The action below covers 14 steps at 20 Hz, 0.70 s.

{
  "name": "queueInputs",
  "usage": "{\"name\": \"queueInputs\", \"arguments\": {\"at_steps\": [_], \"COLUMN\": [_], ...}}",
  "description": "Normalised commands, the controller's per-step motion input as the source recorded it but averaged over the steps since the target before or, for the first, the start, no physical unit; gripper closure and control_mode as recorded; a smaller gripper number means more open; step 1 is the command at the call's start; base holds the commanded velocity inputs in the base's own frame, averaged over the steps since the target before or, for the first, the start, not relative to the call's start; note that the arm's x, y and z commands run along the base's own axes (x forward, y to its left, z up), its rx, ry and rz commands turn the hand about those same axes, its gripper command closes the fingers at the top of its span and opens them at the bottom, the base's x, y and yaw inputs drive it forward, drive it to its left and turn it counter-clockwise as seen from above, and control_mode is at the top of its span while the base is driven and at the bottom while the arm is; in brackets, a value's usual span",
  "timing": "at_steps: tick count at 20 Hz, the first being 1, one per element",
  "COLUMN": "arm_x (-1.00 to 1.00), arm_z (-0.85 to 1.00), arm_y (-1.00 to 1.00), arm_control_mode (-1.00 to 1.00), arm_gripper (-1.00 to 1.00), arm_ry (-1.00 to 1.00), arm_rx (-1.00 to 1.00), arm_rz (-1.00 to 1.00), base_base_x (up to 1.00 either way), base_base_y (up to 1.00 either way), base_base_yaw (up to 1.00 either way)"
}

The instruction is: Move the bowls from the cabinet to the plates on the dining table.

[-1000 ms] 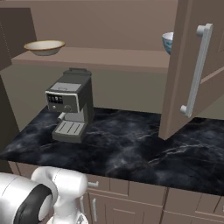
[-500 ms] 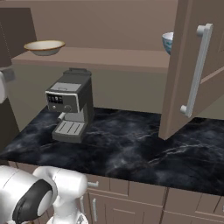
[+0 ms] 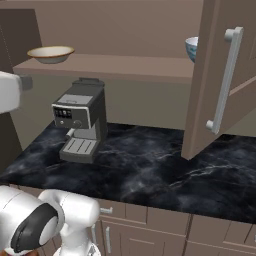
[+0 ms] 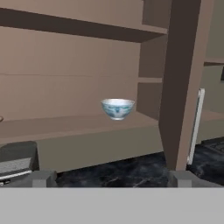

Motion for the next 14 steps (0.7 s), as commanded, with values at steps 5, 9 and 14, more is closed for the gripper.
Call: {"name": "queueInputs", "arguments": {"at_steps": [5,9,14], "arm_x": [0.26,0.22,0.21], "arm_z": [-0.19,-0.26,-0.19], "arm_y": [-0.21,-0.09,-0.15], "arm_control_mode": [-1.00,-1.00,-1.00], "arm_gripper": [-1.00,-1.00,-1.00], "arm_ry": [0.00,0.00,-0.03], "arm_rx": [0.00,-0.01,-0.01], "arm_rz": [-0.06,-0.05,-0.05], "base_base_x": [0.00,0.00,0.00], "base_base_y": [0.00,0.00,0.00], "base_base_yaw": [0.00,0.00,0.00]}}
